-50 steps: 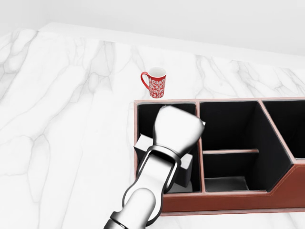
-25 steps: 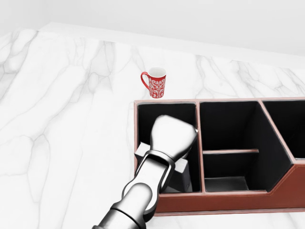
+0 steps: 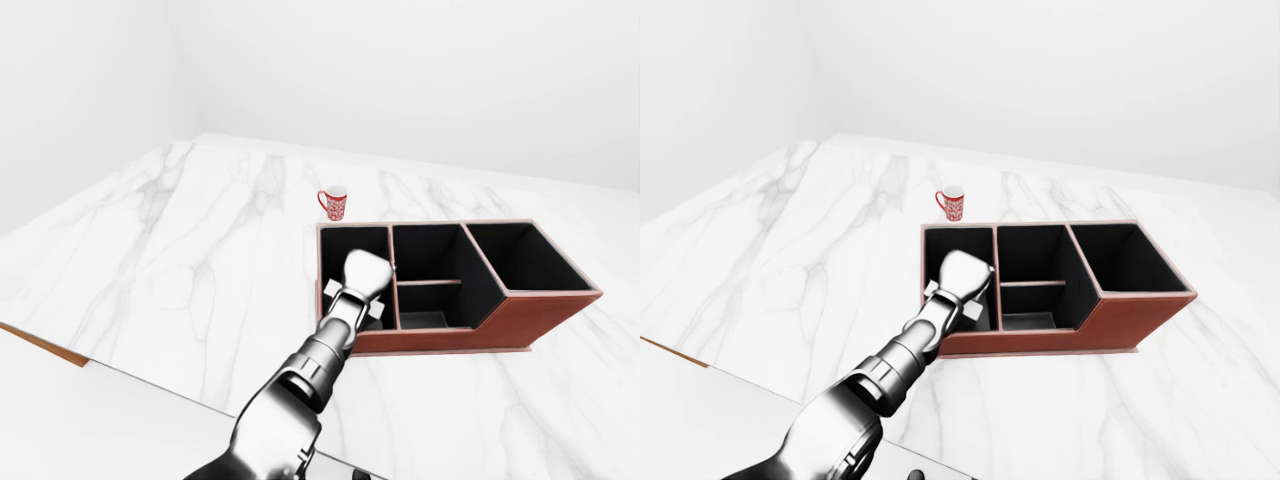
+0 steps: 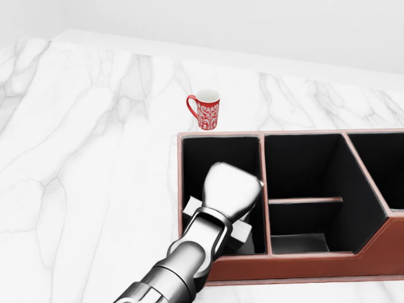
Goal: Pick up the book and place it in the left compartment of the caddy.
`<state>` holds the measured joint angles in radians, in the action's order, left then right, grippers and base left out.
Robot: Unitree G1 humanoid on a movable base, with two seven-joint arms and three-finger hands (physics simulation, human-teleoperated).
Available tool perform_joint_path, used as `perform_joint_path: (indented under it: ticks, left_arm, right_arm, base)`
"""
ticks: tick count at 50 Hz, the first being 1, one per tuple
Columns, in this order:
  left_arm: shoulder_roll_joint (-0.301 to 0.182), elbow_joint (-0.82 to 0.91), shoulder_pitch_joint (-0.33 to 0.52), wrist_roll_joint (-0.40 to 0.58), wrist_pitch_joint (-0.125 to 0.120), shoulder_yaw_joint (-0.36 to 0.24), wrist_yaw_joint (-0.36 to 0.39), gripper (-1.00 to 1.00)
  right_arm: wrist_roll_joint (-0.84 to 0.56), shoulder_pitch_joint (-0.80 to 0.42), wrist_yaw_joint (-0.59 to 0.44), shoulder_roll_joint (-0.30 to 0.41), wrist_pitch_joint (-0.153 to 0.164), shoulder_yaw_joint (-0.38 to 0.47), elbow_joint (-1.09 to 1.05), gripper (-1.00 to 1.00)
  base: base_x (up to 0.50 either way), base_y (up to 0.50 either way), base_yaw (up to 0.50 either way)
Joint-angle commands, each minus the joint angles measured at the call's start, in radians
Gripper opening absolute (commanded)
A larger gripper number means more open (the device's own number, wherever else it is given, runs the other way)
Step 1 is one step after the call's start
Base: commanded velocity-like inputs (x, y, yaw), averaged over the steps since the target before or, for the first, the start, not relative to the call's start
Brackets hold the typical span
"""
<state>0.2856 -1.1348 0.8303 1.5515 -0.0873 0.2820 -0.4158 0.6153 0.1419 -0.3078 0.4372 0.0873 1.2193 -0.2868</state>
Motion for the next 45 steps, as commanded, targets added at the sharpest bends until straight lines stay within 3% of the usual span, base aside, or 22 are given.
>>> perform_joint_path:
  ticks: [1, 15, 32, 33, 34, 35, 36, 37, 45]
  left_arm:
    - [-0.002, -0.136, 0.016, -0.042, 0.000, -0.038, -0.088, -1.00]
    - [-0.037, -0.191, -0.029, -0.141, 0.000, -0.081, -0.108, -1.00]
    - [-0.067, -0.199, -0.063, -0.226, 0.000, -0.085, -0.108, -1.00]
    - [-0.068, -0.195, -0.068, -0.232, 0.000, -0.088, -0.108, -0.28]
    - [-0.068, -0.195, -0.067, -0.233, 0.000, -0.087, -0.108, -0.28]
    - [-0.070, -0.193, -0.069, -0.241, 0.000, -0.090, -0.108, 0.20]
    - [-0.072, -0.193, -0.073, -0.245, 0.000, -0.089, -0.108, 0.52]
    - [-0.073, -0.191, -0.076, -0.252, 0.000, -0.091, -0.108, 0.68]
    - [-0.091, -0.148, -0.106, -0.292, 0.000, -0.089, -0.108, 0.96]
  right_arm:
    - [0.000, 0.000, -0.001, 0.000, 0.000, 0.000, 0.000, 1.00]
    - [-0.004, -0.001, -0.003, -0.004, 0.000, -0.006, 0.003, 1.00]
    - [-0.007, -0.002, -0.003, -0.003, 0.000, -0.006, 0.004, 1.00]
    - [-0.010, -0.003, -0.003, -0.004, 0.000, -0.009, 0.007, 1.00]
    - [-0.009, -0.003, -0.003, -0.004, 0.000, -0.010, 0.008, 1.00]
    - [-0.008, -0.002, -0.002, -0.004, 0.000, -0.009, 0.006, 1.00]
    - [-0.005, 0.000, -0.001, -0.003, 0.000, -0.007, 0.002, 1.00]
    - [-0.008, -0.002, -0.002, -0.004, 0.000, -0.010, 0.006, 1.00]
    - [-0.004, 0.000, 0.000, -0.002, 0.000, -0.004, 0.002, 1.00]
  base:
    - [0.00, 0.00, 0.00]
    - [0.00, 0.00, 0.00]
    - [0.00, 0.00, 0.00]
    - [0.00, 0.00, 0.01]
    - [0.00, 0.00, 0.00]
    - [0.00, 0.00, 0.01]
    - [0.00, 0.00, 0.00]
    - [0.00, 0.00, 0.00]
    - [0.00, 0.00, 0.00]
